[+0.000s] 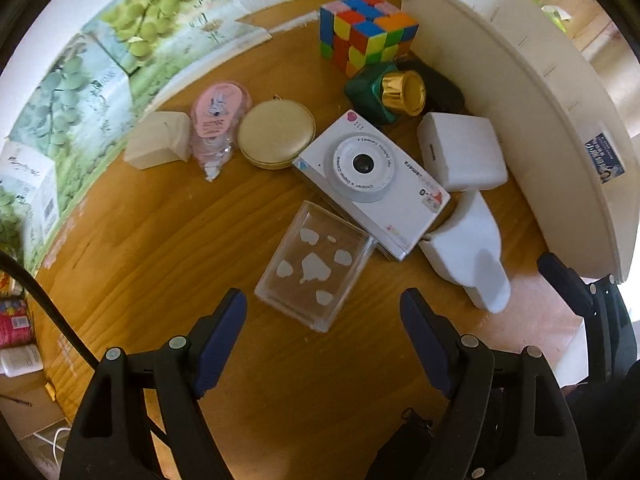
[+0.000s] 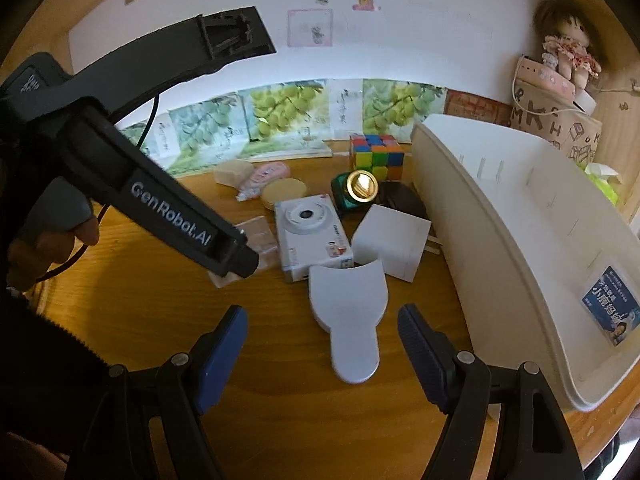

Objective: Organize rigid objects
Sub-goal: 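Grasp the clear plastic container with the left tool while the right tool grasps the white paddle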

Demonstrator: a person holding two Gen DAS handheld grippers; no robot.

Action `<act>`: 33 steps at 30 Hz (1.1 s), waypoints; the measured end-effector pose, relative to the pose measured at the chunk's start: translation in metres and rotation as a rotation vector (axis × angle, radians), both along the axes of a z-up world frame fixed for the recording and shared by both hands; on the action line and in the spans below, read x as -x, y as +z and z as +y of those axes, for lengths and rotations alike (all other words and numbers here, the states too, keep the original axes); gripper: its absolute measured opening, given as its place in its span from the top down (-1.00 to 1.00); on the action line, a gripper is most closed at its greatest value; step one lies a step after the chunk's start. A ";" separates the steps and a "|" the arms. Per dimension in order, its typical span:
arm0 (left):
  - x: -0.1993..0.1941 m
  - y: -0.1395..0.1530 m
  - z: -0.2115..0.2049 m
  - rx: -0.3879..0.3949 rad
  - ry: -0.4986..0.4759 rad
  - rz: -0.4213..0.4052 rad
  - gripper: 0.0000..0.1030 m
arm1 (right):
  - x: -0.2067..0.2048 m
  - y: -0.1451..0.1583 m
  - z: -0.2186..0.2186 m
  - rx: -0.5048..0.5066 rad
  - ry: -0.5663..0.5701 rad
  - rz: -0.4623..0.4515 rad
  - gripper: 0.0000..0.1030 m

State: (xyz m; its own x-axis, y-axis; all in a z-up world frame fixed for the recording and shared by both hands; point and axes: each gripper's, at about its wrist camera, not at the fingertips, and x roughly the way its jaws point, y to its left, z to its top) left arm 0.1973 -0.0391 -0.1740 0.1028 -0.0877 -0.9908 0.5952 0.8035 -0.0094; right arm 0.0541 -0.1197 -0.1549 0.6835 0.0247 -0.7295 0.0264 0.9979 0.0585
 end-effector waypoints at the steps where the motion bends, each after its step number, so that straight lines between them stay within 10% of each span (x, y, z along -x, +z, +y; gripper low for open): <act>1: -0.002 -0.003 -0.001 -0.001 0.002 0.008 -0.59 | -0.004 -0.004 -0.001 0.001 -0.005 0.011 -0.51; 21: -0.034 -0.036 -0.005 0.018 0.032 0.103 -0.58 | -0.037 -0.029 -0.006 0.006 -0.001 0.129 -0.49; 33: -0.046 -0.035 -0.009 0.038 -0.008 0.090 -0.29 | -0.041 -0.028 -0.006 0.032 -0.006 0.143 -0.10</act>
State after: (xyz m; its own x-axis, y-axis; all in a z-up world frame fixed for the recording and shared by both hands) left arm 0.2431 -0.0478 -0.2095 0.0131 -0.1264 -0.9919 0.5971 0.7967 -0.0936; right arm 0.0956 -0.1255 -0.1831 0.5725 -0.0044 -0.8199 0.0383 0.9990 0.0214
